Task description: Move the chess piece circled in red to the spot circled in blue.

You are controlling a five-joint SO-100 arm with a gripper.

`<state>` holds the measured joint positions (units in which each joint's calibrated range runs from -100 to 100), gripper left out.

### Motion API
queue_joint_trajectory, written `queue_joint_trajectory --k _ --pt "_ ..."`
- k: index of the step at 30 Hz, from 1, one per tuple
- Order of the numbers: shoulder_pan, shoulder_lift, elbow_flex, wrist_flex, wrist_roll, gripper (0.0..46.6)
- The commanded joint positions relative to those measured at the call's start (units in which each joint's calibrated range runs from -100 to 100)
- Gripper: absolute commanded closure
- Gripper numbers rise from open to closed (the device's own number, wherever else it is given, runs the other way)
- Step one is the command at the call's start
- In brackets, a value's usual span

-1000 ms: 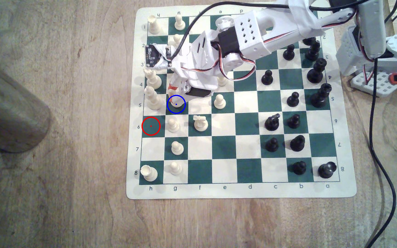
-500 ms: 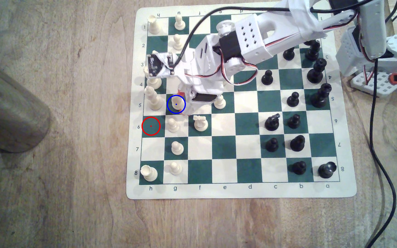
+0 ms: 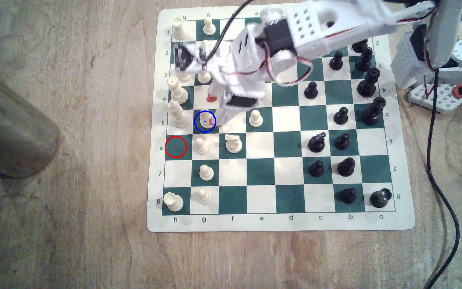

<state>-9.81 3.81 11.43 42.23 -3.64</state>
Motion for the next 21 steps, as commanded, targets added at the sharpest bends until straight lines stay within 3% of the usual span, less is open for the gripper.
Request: queue_joint_trajectory --k 1,15,21 --pt "-1.4 -13.5 1.9 5.9 -0.2 31.1" --pt "-3.1 -42.9 26.8 13.1 -0.7 31.3" --pt "-0.8 -54.2 34.1 16.2 -0.9 31.3"
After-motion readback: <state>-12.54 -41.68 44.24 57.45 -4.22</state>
